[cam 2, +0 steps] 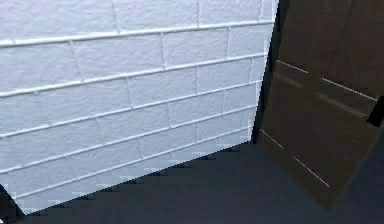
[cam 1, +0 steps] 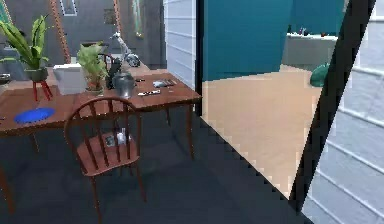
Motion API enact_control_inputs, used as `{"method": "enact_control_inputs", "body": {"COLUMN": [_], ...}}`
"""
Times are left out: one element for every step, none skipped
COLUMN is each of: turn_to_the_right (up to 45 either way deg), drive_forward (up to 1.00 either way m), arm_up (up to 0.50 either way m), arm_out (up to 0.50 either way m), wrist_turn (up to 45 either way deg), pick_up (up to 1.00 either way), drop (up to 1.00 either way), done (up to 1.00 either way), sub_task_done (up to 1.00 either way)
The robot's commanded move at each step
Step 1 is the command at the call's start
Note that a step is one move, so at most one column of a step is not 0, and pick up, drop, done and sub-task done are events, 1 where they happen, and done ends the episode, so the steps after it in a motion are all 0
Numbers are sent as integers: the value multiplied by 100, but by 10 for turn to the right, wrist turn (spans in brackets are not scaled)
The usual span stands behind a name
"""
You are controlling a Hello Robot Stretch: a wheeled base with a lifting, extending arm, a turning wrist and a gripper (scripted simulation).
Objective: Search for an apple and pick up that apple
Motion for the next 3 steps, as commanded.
{"method": "enact_control_inputs", "body": {"turn_to_the_right": [180,0,60], "drive_forward": [0,100,0], "arm_up": [0,0,0], "arm_out": [0,0,0], "wrist_turn": [0,0,0], "pick_up": [0,0,0], "drop": [0,0,0], "done": [0,0,0], "sub_task_done": [0,0,0]}}
